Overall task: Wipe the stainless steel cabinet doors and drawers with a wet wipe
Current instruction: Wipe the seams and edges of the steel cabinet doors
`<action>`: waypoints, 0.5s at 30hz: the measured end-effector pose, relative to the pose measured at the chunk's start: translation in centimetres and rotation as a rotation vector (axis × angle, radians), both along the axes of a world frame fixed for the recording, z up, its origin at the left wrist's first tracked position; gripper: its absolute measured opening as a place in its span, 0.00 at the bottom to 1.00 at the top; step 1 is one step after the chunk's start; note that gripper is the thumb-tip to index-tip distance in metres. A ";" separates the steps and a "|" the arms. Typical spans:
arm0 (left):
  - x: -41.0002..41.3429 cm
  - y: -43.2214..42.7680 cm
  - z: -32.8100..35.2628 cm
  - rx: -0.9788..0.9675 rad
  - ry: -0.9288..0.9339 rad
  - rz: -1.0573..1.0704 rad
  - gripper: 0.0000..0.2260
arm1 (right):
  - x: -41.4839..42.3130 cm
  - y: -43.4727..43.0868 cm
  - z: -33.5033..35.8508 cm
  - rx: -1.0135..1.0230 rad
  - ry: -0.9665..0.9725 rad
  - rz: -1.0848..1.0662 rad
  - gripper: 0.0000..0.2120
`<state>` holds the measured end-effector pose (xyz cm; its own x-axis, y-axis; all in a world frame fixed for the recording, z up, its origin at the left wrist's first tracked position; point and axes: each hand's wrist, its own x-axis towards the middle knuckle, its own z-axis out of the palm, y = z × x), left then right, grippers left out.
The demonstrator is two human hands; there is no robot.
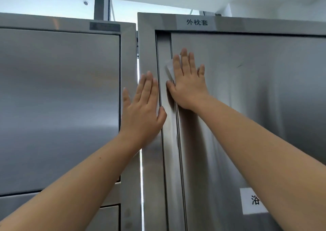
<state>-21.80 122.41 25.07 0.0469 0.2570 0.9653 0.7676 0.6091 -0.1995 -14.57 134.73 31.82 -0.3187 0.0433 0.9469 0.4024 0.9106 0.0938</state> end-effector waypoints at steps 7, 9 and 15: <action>0.2 0.3 0.7 0.043 0.038 -0.072 0.29 | -0.2 -0.6 3.7 -0.023 0.022 -0.008 0.31; 0.3 0.4 0.5 0.056 0.042 -0.104 0.30 | -0.4 -0.7 4.7 -0.021 0.039 0.001 0.30; -0.1 0.4 0.3 0.069 0.061 -0.115 0.30 | -1.4 -1.2 5.8 -0.032 0.148 0.031 0.26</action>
